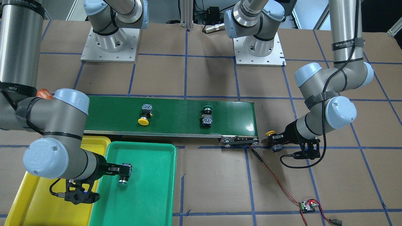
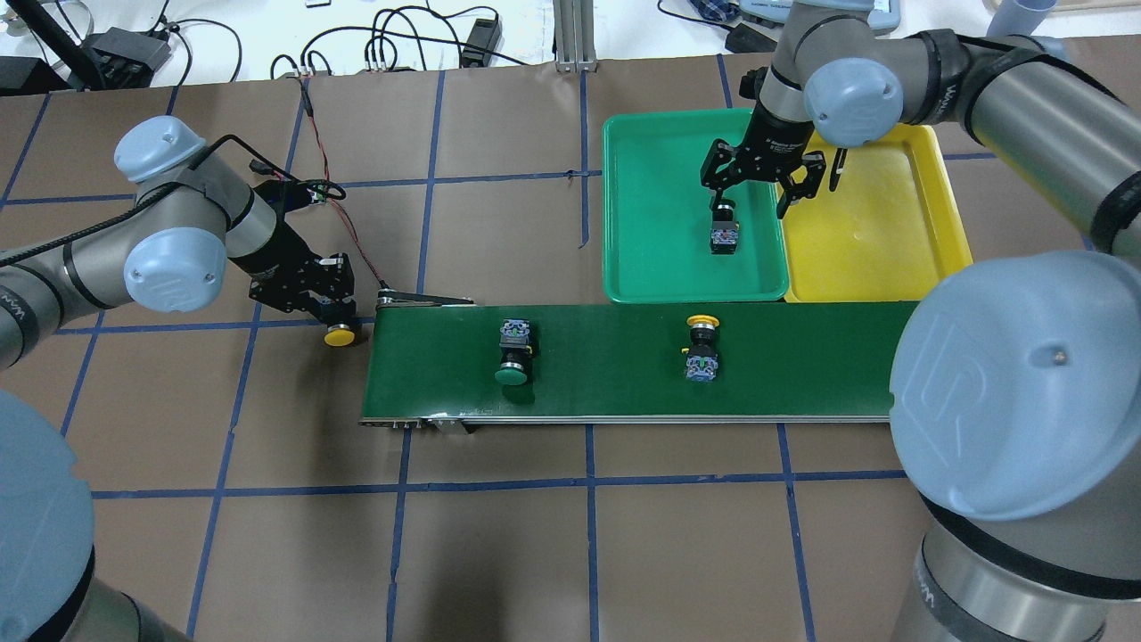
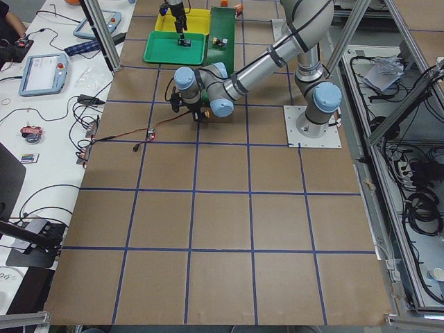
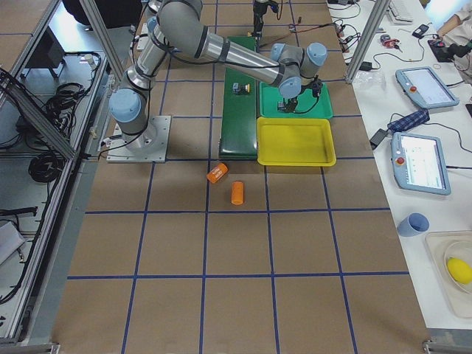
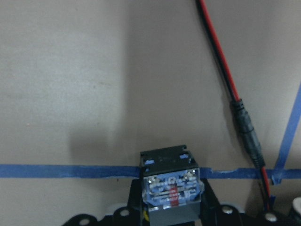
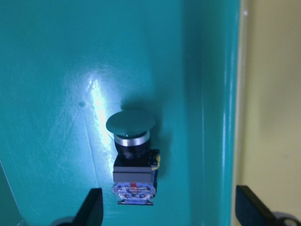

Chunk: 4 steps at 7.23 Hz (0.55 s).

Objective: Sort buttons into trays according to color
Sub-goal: 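Carry the green button into the green tray and release it with the right gripper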

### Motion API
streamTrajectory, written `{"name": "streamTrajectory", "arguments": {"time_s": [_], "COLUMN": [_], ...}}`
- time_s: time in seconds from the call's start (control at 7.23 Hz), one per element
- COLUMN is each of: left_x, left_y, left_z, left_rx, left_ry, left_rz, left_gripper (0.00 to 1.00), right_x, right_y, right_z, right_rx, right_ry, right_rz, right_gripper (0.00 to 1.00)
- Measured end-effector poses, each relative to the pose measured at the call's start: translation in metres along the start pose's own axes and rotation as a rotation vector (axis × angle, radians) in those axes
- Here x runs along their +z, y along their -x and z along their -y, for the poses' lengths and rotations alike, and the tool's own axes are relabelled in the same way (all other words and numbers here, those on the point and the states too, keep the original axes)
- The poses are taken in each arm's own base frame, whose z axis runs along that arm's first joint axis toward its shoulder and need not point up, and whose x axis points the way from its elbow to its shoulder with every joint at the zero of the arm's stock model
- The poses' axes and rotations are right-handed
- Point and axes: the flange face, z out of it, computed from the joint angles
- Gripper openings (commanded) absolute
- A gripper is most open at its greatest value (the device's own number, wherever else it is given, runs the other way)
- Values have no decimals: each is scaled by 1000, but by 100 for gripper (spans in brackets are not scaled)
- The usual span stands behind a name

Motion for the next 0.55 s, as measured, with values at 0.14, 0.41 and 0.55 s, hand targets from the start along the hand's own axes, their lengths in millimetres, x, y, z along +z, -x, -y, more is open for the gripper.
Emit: {"name": "streamTrajectory", "arguments": {"time_s": [0.14, 0.41, 0.55], "left_x": [-30, -81, -86], "left_y": [-5, -30, -57], "left_z": [-4, -25, -43], "left_rx": [6, 29, 65], "left_ry": [-18, -12, 3], "left_rz": [24, 41, 46], "left_gripper": [0, 0, 0], "right_x": [-18, -25, -26], "right_y": [-5, -12, -14], "right_z": [-18, -76, -107], "right_rx": [-4, -32, -43], "right_ry": [2, 36, 46], "right_rz": [-21, -38, -40], "right_gripper": [100, 100, 100]}}
